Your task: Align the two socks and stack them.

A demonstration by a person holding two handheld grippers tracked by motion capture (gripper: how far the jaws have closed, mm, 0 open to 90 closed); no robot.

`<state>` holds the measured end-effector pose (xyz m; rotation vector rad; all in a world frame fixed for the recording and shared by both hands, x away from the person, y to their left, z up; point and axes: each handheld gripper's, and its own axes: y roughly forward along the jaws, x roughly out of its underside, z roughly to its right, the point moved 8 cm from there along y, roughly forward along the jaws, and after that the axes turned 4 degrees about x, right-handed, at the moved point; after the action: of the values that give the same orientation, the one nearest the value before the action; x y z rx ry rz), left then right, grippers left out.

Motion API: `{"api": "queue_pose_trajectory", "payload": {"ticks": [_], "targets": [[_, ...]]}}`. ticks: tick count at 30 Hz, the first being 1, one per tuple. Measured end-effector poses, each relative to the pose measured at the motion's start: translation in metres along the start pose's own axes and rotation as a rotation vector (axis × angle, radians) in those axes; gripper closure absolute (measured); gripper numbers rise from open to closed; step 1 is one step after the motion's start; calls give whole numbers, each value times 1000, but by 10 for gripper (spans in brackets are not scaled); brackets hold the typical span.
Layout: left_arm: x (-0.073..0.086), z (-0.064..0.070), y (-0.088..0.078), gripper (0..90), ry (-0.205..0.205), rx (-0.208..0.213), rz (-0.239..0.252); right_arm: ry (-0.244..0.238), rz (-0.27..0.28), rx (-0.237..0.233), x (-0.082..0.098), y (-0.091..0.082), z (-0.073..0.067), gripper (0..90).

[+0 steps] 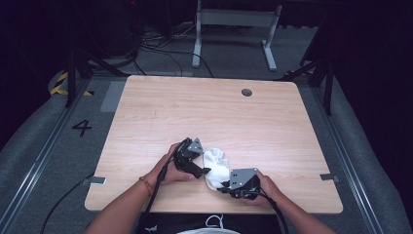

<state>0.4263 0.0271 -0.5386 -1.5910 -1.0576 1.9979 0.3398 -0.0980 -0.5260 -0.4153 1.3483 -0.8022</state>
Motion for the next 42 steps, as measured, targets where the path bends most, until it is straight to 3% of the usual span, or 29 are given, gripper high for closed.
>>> {"api": "queue_pose_trajectory", "payload": {"ticks": [4, 6, 11, 17, 26, 31, 37, 39, 42], "targets": [[-6, 5, -4, 232, 19, -9, 29, -10, -2, -12, -1, -5, -4, 841], [-9, 6, -7, 225, 9, 4, 40, -19, -8, -8, -1, -7, -5, 840], [-4, 11, -1, 226, 38, 7, -15, -10, 6, -5, -4, -13, -6, 840], [-5, 17, 2, 231, 61, 19, -18, -13, 28, -7, -10, -18, -7, 841], [-9, 34, 11, 215, 80, 86, -7, -18, 66, 27, -17, -39, -3, 843], [-13, 38, 17, 184, 89, 98, 0, -17, 67, 32, -17, -45, -2, 844], [-17, 34, 21, 121, 95, 79, -3, -17, 58, 16, -16, -47, -8, 847], [-18, 33, 22, 112, 73, 84, 5, -17, 50, 12, -15, -47, -10, 848], [-20, 27, 17, 149, 66, 36, 12, -13, 46, 6, -13, -47, -11, 849]]}}
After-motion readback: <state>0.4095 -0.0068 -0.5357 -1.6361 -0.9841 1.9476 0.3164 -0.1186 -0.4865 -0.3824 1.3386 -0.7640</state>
